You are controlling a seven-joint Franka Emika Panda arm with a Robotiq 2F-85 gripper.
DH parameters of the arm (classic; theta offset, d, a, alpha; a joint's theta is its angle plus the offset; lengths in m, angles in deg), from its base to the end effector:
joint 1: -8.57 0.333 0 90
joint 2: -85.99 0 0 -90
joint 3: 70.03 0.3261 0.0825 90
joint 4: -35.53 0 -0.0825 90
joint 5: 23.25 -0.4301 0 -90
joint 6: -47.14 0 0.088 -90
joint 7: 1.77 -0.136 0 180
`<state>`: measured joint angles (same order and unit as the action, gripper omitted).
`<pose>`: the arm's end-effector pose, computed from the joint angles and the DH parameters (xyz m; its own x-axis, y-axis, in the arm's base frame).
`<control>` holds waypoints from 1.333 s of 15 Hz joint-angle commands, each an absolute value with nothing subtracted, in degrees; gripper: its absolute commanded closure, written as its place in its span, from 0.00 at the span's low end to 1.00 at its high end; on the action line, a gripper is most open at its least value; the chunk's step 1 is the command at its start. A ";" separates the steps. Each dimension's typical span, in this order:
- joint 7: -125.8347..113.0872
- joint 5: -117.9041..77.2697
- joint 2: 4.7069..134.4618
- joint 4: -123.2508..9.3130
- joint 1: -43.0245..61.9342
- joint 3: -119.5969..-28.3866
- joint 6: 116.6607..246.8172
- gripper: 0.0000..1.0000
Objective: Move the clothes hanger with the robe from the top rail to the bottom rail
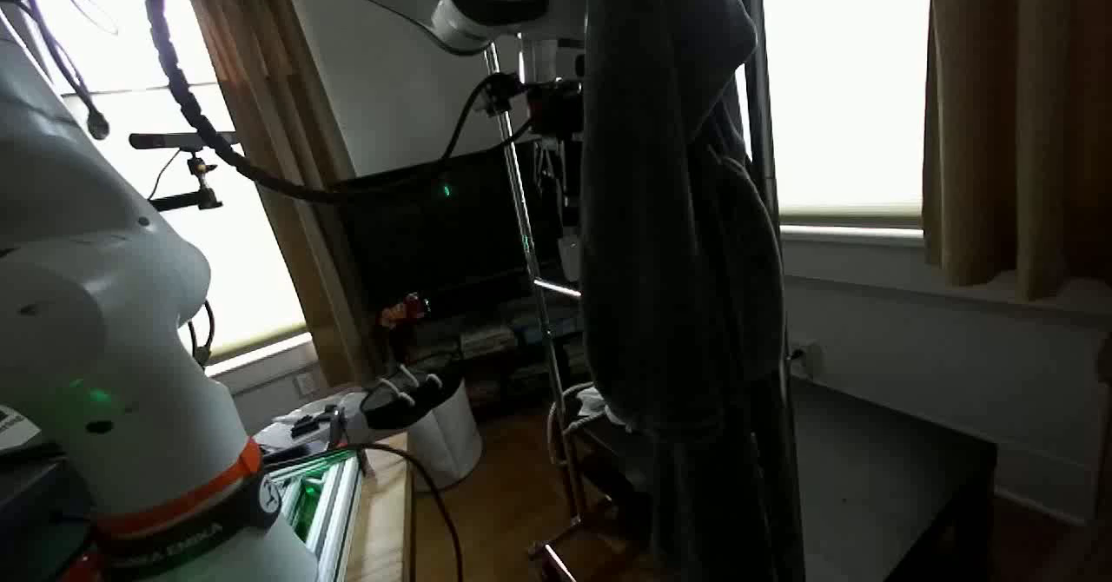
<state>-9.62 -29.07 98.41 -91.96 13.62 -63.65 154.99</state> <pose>0.4933 0.1110 0.4153 0.9905 0.0243 -0.1357 0.0176 -0.9986 -0.0499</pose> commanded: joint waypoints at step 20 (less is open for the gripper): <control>-2.53 -38.11 107.25 -87.34 16.32 -64.20 153.45 0.00</control>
<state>-5.86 -34.77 102.42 -88.52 14.95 -63.66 154.99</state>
